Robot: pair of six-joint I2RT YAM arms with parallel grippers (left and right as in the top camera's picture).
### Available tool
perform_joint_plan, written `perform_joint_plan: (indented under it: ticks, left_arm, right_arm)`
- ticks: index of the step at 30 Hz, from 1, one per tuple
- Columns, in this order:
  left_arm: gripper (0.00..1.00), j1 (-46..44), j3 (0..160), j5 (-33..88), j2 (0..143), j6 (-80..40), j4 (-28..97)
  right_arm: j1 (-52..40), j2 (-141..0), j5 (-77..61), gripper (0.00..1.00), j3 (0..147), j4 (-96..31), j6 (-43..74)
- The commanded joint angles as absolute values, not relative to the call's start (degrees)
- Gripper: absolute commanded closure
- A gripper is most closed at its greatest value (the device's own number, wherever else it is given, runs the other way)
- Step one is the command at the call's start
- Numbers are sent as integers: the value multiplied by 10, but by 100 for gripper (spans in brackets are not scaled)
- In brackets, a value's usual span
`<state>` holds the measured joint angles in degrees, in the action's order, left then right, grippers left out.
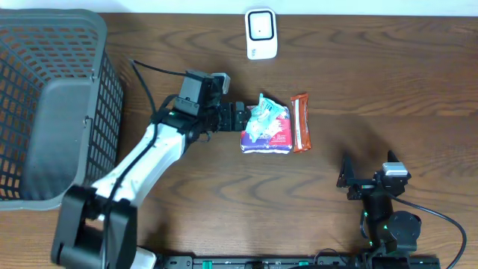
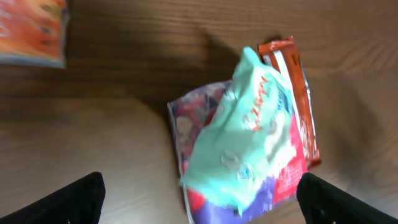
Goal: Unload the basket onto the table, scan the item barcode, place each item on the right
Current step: 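Carry the wipes pack over the purple pack toward the scanner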
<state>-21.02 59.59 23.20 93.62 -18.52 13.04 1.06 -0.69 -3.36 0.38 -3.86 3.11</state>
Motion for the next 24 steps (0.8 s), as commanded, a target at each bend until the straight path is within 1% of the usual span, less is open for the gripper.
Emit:
perform_joint_plan:
  ticks: [1, 7, 11, 13, 14, 15, 16, 21, 22, 24]
  left_arm:
    - [2, -210, 596, 254, 965, -249, 108]
    - [2, -210, 596, 263, 1012, -333, 64]
    - [2, -210, 596, 316, 1029, -340, 32]
    - [12, -210, 596, 315, 1030, -342, 29]
    - [15, -210, 596, 315, 1030, -342, 29]
    - [22, -210, 596, 316, 1029, -343, 29]
    - [25, -210, 596, 316, 1029, -345, 29]
    - [24, -210, 596, 328, 1030, -348, 36]
    - [19, -210, 595, 328, 1030, -348, 40]
    - [5, -211, 594, 332, 1032, -348, 50]
  right_arm:
    - [13, -3, -33, 1, 3, -41, 23]
    - [13, -3, -33, 1, 3, -41, 23]
    - [13, -3, -33, 1, 3, -41, 23]
    - [13, -3, -33, 1, 3, -41, 23]
    - [13, -3, -33, 1, 3, -41, 23]
    - [13, -3, -33, 1, 3, -41, 23]
    - [13, -3, -33, 1, 3, -41, 23]
    - [13, -3, -33, 1, 3, -41, 23]
    - [13, -3, -33, 1, 3, -41, 23]
    - [13, -3, -33, 1, 3, -41, 23]
